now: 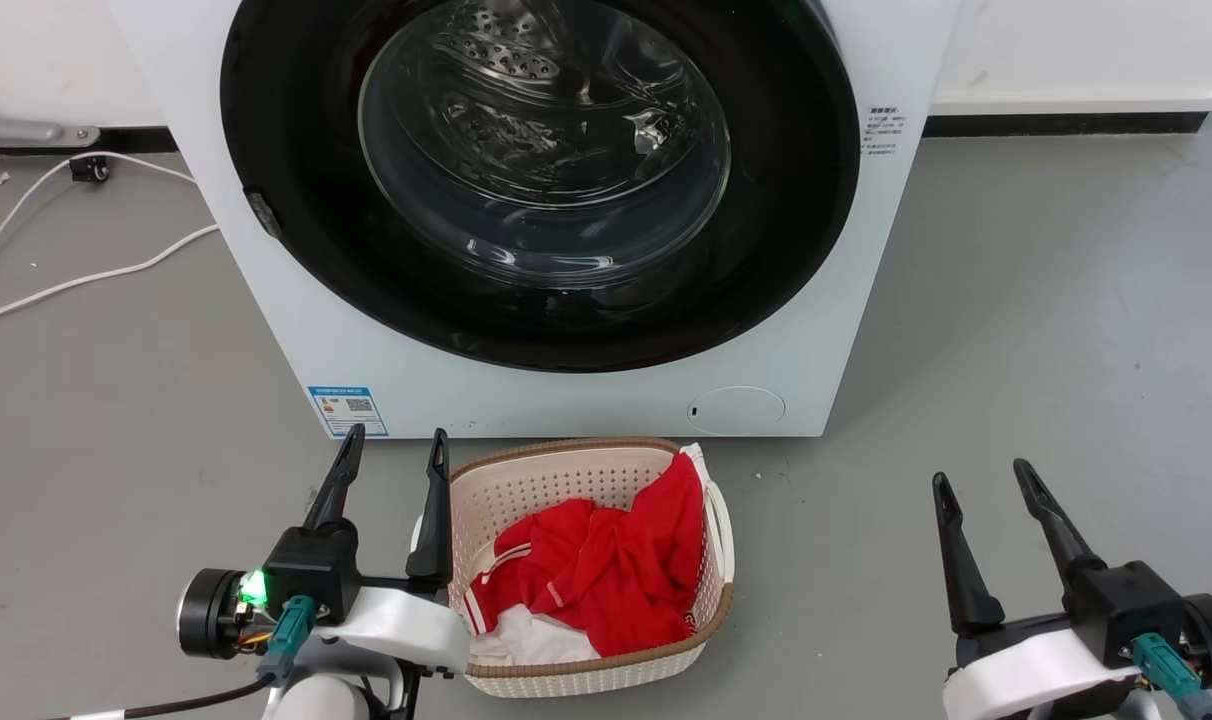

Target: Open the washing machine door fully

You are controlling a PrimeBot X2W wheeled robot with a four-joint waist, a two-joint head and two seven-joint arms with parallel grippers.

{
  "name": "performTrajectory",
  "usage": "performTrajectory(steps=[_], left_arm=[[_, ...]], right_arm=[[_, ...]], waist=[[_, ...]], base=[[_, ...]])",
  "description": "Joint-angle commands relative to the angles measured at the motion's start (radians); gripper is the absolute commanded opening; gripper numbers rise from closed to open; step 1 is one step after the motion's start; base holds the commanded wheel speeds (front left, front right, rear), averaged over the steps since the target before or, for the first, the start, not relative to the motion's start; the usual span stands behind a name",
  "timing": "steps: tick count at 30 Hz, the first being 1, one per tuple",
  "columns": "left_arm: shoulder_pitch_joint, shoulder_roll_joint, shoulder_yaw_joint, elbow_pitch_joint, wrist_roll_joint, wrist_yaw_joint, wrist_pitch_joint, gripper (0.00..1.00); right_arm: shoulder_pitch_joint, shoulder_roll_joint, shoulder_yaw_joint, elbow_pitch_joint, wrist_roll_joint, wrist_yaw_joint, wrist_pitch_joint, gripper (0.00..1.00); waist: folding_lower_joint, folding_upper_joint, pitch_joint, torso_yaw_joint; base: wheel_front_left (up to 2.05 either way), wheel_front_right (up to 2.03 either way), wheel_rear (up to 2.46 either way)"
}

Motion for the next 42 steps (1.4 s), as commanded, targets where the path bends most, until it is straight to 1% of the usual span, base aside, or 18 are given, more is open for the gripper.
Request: performTrajectory(steps=[1, 6, 7, 9, 10, 13, 16, 20, 23, 24, 27, 30, 33, 40, 42], left_arm=[[0.007, -0.001, 0.003, 0.001, 0.006, -0.003, -0.005, 1.00], [0.008, -0.001, 0.005, -0.001, 0.006, -0.004, -0.005, 1.00], [0.008, -0.001, 0.005, -0.001, 0.006, -0.004, -0.005, 1.00], [0.007, -0.002, 0.006, -0.001, 0.006, -0.005, -0.005, 1.00], [0.007, -0.002, 0.006, -0.001, 0.006, -0.005, -0.005, 1.00], [0.006, -0.002, 0.007, -0.001, 0.002, -0.005, -0.005, 1.00], [0.006, -0.002, 0.007, 0.000, 0.000, -0.006, -0.005, 1.00], [0.003, -0.002, 0.007, -0.002, -0.003, -0.004, -0.005, 1.00], [0.002, -0.002, 0.008, -0.004, -0.006, -0.004, -0.004, 1.00], [0.001, -0.002, 0.009, -0.005, -0.007, -0.004, -0.004, 1.00], [-0.006, -0.003, 0.009, -0.008, -0.008, -0.005, -0.004, 1.00], [-0.016, -0.003, 0.011, -0.012, -0.012, -0.005, -0.004, 1.00], [-0.023, -0.003, 0.009, -0.014, -0.013, -0.008, -0.004, 1.00], [-0.048, -0.003, 0.006, -0.023, -0.009, -0.014, -0.004, 1.00], [-0.058, -0.003, 0.005, -0.026, -0.008, -0.015, -0.004, 1.00]], right_arm=[[-0.003, 0.004, 0.003, 0.006, 0.009, 0.000, -0.001, 0.00], [-0.004, 0.004, 0.010, 0.013, 0.042, 0.000, 0.008, 0.00], [-0.004, 0.004, 0.008, 0.015, 0.061, 0.000, 0.007, 0.00], [-0.002, 0.004, 0.003, 0.025, 0.151, 0.000, 0.004, 0.00], [-0.002, 0.004, 0.003, 0.025, 0.151, 0.000, 0.004, 0.00], [-0.001, 0.004, 0.004, 0.053, 0.397, 0.000, -0.007, 0.00], [-0.012, 0.004, 0.023, 0.084, 0.679, 0.000, -0.014, 0.00], [-0.037, 0.003, 0.040, 0.110, 1.117, 0.000, -0.023, 0.00], [-0.060, 0.003, 0.036, 0.108, 1.395, 0.000, -0.025, 0.00], [-0.071, 0.003, 0.030, 0.106, 1.471, 0.000, -0.023, 0.00], [-0.112, 0.003, -0.001, 0.110, 1.637, 0.000, -0.004, 0.00], [-0.166, 0.002, -0.042, 0.133, 1.731, 0.000, 0.021, 0.00], [-0.233, -0.010, -0.071, 0.169, 1.789, 0.000, 0.045, 0.00], [-0.432, -0.070, -0.103, 0.301, 1.867, 0.000, 0.102, 0.00], [-0.496, -0.104, -0.097, 0.353, 1.869, 0.000, 0.122, 0.00]], waist=[[-0.0001, 0.0000, 0.000, 0.000], [-0.0001, 0.0000, 0.002, -0.001], [-0.0001, 0.0000, 0.002, -0.001], [-0.0001, 0.0000, 0.003, -0.001], [-0.0001, 0.0000, 0.003, -0.001], [-0.0001, 0.0000, 0.005, -0.001], [-0.0001, 0.0000, 0.007, -0.001], [-0.0001, 0.0000, 0.012, -0.001], [-0.0001, 0.0000, 0.017, -0.003], [-0.0001, 0.0000, 0.019, -0.003], [-0.0001, 0.0000, 0.028, -0.005], [-0.0001, 0.0000, 0.042, -0.007], [-0.0001, 0.0000, 0.058, -0.004], [-0.0001, 0.0000, 0.115, 0.009], [-0.0001, 0.0000, 0.135, 0.014]], base=[[0.00, 0.00, 0.00], [0.00, 0.00, 0.00], [0.00, 0.00, 0.00], [0.00, 0.00, 0.00], [0.00, 0.00, 0.00], [0.00, 0.00, 0.00], [0.00, 0.00, 0.00], [0.00, 0.00, 0.00], [0.00, 0.00, 0.00], [0.00, 0.00, 0.00], [0.00, 0.00, 0.00], [0.00, 0.00, 0.00], [0.00, 0.00, 0.00], [0.00, 0.00, 0.00], [0.00, 0.00, 0.00]])
